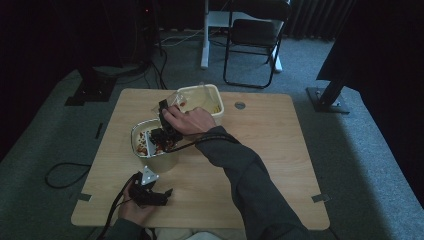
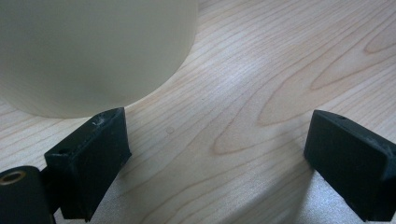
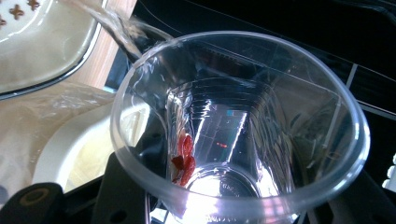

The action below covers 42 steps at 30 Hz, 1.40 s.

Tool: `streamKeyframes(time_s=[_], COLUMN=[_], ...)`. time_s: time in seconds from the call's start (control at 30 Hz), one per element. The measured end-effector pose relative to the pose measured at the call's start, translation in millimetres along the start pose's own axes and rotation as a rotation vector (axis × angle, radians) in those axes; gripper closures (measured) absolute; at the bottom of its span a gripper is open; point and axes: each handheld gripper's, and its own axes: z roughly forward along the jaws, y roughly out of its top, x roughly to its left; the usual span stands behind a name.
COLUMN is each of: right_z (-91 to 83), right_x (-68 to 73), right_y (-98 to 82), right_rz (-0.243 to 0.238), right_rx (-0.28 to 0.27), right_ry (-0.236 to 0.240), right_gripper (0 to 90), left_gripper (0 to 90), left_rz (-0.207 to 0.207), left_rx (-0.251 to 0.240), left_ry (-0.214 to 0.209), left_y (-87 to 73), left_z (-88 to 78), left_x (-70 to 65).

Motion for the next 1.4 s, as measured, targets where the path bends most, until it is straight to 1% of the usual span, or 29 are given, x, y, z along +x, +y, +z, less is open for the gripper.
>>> streamKeyframes(time_s=[0.07, 0.4, 0.47, 0.5, 0.63, 0.67, 0.87, 0.9, 1.1, 1.23, 1.27, 1.3, 1.33, 1.37, 1.4], right_z=[-0.2, -1.3, -2.2, -2.2, -3.1, -3.9, -4.2, -4.0, -4.1, -4.3, -4.5, -5.1, -5.9, -6.3, -6.6], right_x=[0.1, 0.8, 1.3, 1.3, 2.2, 2.9, 3.4, 3.0, -0.8, -7.3, -6.7, -3.3, 1.4, 4.9, 5.3], right_y=[-0.3, -1.7, -1.4, -1.4, 0.7, 2.1, 4.9, 4.9, 3.7, 1.7, 3.2, 5.8, 8.7, 10.9, 11.5], right_rz=[-0.014, -0.035, -0.051, -0.051, -0.081, -0.098, -0.119, -0.112, -0.106, -0.052, -0.053, -0.070, -0.101, -0.120, -0.119], right_rx=[-0.002, -0.013, -0.021, -0.021, -0.021, -0.018, -0.022, -0.022, -0.021, -0.013, -0.017, -0.022, -0.027, -0.036, -0.039], right_ry=[-0.010, -0.033, -0.041, -0.041, -0.062, -0.067, -0.070, -0.070, -0.071, -0.073, -0.069, -0.058, -0.046, -0.042, -0.043], right_gripper=[49.9, 50.0, 50.0, 50.0, 50.0, 50.0, 50.1, 50.1, 50.1, 50.2, 50.2, 50.3, 50.4, 50.5, 50.4], left_gripper=[6.9, 6.9, 6.9, 6.9, 6.9, 6.9, 6.9, 6.9, 6.9, 6.9, 6.9, 6.9, 6.9, 6.9, 6.9], left_rz=[0.000, 0.000, 0.000, 0.000, 0.000, 0.000, 0.000, 0.000, 0.002, 0.002, 0.000, 0.002, 0.001, 0.001, 0.001], left_rx=[0.000, 0.000, 0.000, 0.000, 0.000, 0.000, 0.000, 0.000, 0.001, 0.001, 0.001, 0.001, 0.001, 0.001, 0.000], left_ry=[0.000, 0.000, 0.000, 0.000, 0.001, 0.001, 0.001, 0.001, 0.002, 0.003, 0.001, 0.002, 0.001, 0.001, 0.002], left_y=[0.0, 0.0, 0.0, 0.0, 0.0, 0.0, 0.0, 0.0, 0.0, 0.0, 0.0, 0.0, 0.0, 0.0, -0.1], left_z=[0.0, 0.0, 0.0, 0.0, 0.0, 0.0, 0.0, 0.0, 0.0, 0.0, 0.0, 0.0, -0.1, -0.1, 0.0], left_x=[0.0, 0.0, 0.0, 0.0, 0.0, 0.0, 0.0, 0.0, 0.0, 0.0, -0.1, 0.0, 0.1, 0.0, -0.1])
